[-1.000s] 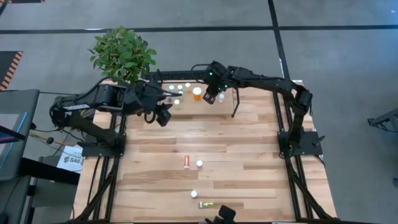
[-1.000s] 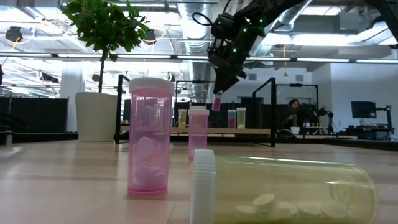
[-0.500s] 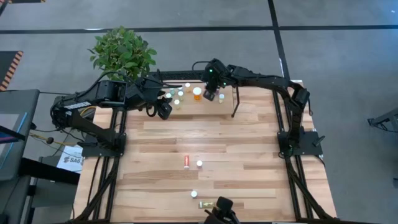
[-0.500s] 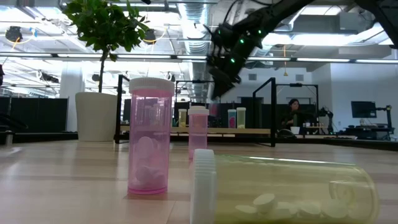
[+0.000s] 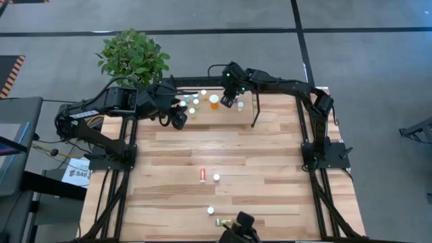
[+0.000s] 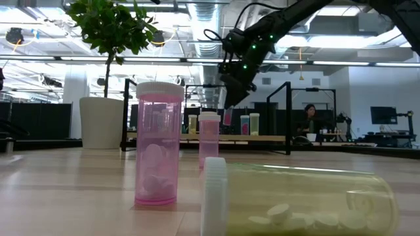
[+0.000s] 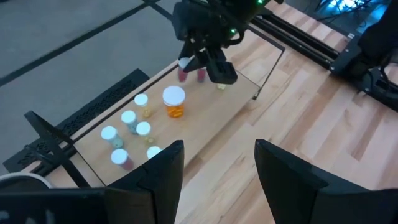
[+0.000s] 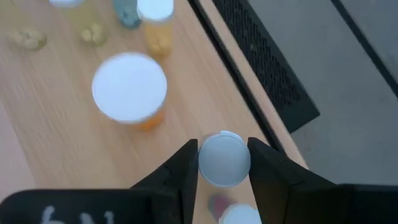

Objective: Pick and place medicine bottles onto shelf by color
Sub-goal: Put the pink pill bottle on the shelf

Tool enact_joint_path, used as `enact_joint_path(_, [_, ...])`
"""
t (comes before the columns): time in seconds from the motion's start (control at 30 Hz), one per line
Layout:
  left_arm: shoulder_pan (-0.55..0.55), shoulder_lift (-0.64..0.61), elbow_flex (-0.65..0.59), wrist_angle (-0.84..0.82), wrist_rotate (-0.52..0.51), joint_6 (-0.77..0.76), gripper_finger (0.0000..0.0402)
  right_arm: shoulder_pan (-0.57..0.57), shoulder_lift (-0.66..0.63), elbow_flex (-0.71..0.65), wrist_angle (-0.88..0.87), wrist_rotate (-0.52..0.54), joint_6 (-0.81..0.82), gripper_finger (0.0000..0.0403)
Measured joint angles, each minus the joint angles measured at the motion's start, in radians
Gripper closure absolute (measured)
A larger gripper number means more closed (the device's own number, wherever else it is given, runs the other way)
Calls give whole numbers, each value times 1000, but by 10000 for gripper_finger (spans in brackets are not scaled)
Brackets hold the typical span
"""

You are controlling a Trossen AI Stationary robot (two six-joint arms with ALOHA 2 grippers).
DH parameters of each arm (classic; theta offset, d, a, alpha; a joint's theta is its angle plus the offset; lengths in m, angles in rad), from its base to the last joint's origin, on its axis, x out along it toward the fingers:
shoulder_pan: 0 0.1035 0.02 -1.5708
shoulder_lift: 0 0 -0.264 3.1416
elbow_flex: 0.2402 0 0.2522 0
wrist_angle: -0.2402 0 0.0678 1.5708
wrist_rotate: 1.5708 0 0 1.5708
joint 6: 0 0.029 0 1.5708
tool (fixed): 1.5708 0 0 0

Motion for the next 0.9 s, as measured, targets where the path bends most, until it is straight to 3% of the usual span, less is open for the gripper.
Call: enact_joint_path(0.9, [0, 0, 0, 16, 2, -14, 219, 6, -1, -26, 45, 5, 144, 261])
